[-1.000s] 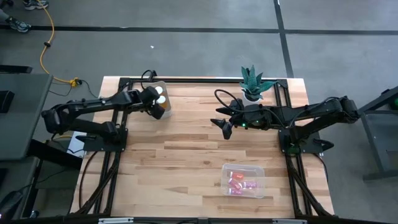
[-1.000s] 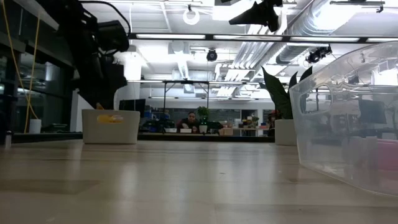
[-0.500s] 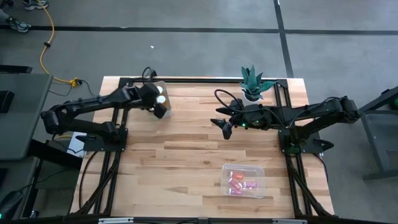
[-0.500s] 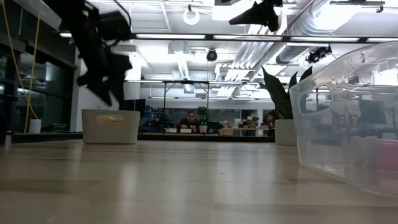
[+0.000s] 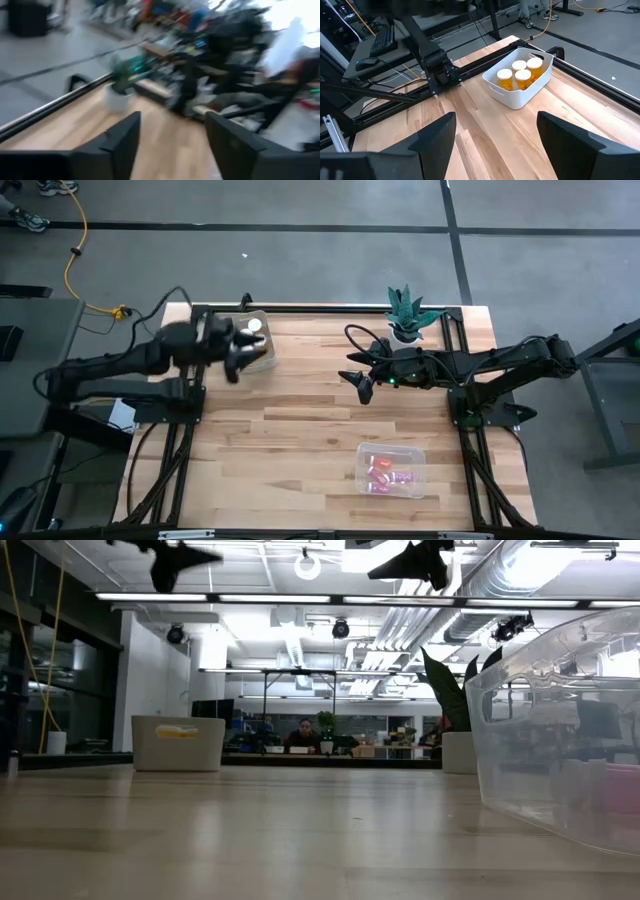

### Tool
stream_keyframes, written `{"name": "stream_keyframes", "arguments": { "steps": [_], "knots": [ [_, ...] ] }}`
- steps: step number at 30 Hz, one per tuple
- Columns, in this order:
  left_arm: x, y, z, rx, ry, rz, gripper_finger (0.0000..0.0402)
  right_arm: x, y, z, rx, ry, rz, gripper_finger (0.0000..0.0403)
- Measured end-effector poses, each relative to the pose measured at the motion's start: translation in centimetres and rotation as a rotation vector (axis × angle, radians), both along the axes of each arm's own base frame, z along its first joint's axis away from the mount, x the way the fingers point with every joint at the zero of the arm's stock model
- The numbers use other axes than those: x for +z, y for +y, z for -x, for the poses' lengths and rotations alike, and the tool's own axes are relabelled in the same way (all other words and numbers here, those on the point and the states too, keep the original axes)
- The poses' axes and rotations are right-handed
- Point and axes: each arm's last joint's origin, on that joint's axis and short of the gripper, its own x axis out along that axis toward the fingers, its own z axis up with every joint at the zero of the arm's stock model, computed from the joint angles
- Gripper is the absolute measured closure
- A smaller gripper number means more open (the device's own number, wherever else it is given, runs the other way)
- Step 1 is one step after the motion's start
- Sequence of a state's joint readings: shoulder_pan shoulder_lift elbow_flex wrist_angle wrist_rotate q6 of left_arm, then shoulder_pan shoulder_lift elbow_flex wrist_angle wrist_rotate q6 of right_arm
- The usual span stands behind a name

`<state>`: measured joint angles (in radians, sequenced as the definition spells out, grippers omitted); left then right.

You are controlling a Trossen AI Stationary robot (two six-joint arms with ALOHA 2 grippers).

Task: Pick and place medicine bottles into bin by pill shape (circle, oval)
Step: Return to Home Position

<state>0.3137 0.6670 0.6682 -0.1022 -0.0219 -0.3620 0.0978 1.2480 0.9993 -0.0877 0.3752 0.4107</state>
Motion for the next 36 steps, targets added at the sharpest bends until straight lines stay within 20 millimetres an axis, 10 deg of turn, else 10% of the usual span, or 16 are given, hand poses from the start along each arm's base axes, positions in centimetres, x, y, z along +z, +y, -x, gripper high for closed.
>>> {"name": "stream_keyframes", "arguments": {
  "steps": [9, 18, 30, 36],
  "knots": [
    [-4.4, -5.3, 1.0, -0.179, -0.221, -0.029, 0.0389, 0.3, 0.1, -0.1, 0.02, -0.028, -0.009, 0.0145],
    [-9.2, -5.2, 4.0, -0.203, -0.322, -0.004, 0.0401, 1.0, 0.1, 1.6, 0.037, -0.029, -0.141, 0.0384],
    [-13.0, -4.9, 5.1, -0.201, -0.322, 0.002, 0.0401, 0.9, 0.9, 5.7, 0.03, 0.152, -0.23, 0.04],
    [-13.2, -4.5, 5.1, -0.233, -0.297, -0.024, 0.0402, -3.0, -0.1, 8.1, 0.108, 0.071, -0.311, 0.0402]
  ]
}}
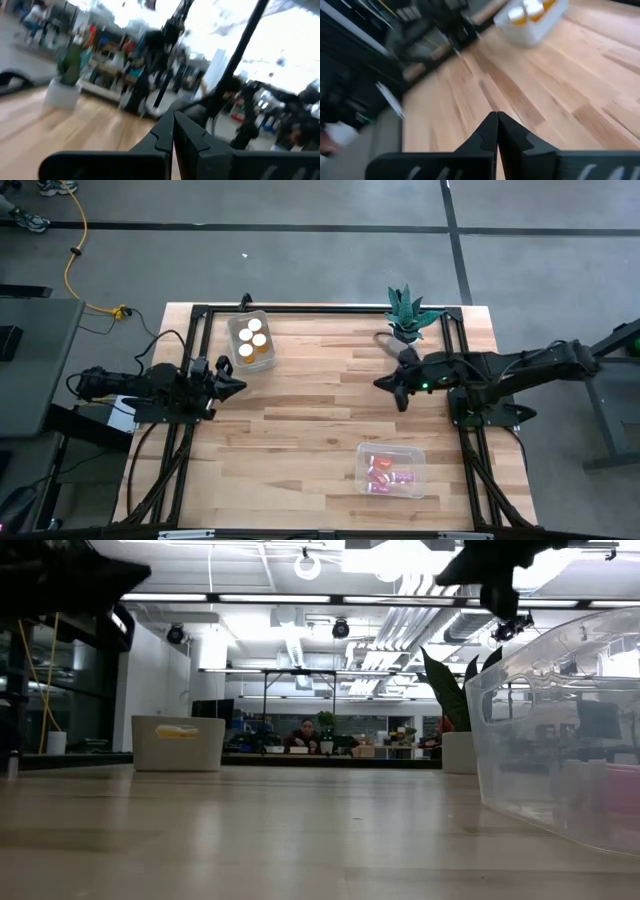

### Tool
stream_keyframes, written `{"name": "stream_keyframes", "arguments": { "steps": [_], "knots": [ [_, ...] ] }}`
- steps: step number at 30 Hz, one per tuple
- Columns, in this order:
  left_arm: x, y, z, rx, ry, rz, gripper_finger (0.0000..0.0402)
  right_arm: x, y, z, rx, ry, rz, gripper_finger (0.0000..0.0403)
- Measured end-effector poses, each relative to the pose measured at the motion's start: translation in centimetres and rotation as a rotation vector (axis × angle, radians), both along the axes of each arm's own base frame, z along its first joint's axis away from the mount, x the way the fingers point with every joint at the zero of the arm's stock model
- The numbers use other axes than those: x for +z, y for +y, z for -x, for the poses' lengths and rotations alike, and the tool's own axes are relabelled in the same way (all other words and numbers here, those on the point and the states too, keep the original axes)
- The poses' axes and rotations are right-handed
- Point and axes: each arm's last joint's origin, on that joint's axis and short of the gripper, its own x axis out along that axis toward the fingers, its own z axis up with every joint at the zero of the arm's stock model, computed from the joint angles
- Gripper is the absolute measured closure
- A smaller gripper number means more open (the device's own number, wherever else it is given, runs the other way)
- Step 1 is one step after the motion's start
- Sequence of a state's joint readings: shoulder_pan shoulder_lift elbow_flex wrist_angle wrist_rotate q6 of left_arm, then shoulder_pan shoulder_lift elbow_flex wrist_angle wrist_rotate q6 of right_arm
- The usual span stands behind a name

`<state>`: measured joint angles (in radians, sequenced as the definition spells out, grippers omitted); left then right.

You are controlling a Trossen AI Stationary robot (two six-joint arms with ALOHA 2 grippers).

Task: Pick and place medicine bottles into bin by pill shape (circle, oval)
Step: Return to Home Position

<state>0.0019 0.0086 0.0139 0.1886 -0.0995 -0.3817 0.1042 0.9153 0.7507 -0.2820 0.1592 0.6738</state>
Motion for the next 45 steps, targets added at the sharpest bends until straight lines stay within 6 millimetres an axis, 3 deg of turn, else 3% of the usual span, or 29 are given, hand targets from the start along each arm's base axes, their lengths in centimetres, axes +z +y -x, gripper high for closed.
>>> {"name": "stream_keyframes", "arguments": {
  "steps": [8, 17, 23, 32, 45],
  "knots": [
    [-1.0, 0.2, -0.2, 0.017, 0.107, 0.001, 0.0401, -4.3, -3.0, 5.0, -0.059, -0.361, 0.076, 0.0403],
    [-1.1, 0.2, -0.2, 0.018, 0.111, 0.001, 0.0401, -10.7, -2.3, 8.4, -0.071, -0.577, 0.041, 0.0403],
    [-1.1, 0.2, -0.2, 0.018, 0.111, 0.001, 0.0401, -11.6, -1.9, 9.2, -0.122, -0.452, 0.141, 0.0403],
    [-1.1, 0.2, -0.2, 0.018, 0.111, 0.001, 0.0401, -12.6, -1.6, 9.5, 0.053, -0.284, 0.454, 0.0403],
    [-1.1, 0.2, -0.2, 0.017, 0.112, 0.001, 0.0401, -12.6, -1.5, 9.5, 0.035, -0.294, 0.374, 0.0403]
  ]
}}
